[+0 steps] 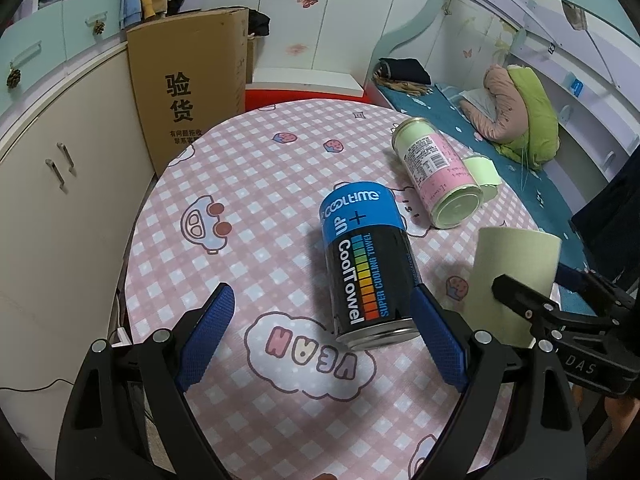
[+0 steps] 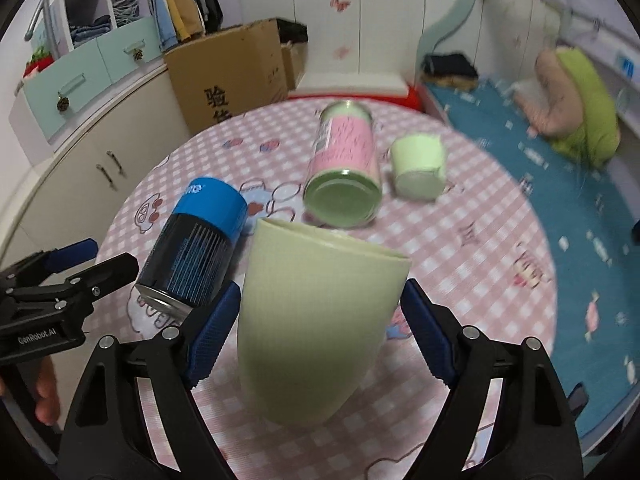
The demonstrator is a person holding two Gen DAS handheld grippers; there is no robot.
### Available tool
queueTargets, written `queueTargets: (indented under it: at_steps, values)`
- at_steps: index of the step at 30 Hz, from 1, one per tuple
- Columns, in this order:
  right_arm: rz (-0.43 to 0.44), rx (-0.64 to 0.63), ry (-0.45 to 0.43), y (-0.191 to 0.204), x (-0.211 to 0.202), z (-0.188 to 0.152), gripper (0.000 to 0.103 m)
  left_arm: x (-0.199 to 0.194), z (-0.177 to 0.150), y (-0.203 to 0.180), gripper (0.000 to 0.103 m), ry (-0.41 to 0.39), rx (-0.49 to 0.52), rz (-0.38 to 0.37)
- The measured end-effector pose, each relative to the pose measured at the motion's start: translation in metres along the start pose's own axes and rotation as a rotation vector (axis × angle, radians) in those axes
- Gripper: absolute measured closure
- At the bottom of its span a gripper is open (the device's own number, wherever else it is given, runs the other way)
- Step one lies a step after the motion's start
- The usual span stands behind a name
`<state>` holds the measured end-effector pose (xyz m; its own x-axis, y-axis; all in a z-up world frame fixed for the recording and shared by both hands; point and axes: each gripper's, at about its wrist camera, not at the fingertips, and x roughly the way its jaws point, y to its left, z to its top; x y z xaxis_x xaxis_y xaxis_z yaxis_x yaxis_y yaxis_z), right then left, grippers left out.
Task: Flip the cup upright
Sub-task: 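Lower the upright cup onto the table with the right gripper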
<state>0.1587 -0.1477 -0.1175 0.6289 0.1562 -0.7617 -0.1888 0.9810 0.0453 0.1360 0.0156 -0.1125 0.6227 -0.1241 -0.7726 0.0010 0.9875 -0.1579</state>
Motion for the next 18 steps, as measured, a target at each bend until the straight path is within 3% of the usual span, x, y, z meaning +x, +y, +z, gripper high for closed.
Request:
queueTargets:
  at_steps: [18]
  values:
    - [-0.064, -0.029, -0.074, 0.015, -0.033, -0.026, 0.021, -0.014, -0.011, 0.001, 0.017, -0.015, 0.005, 0.008]
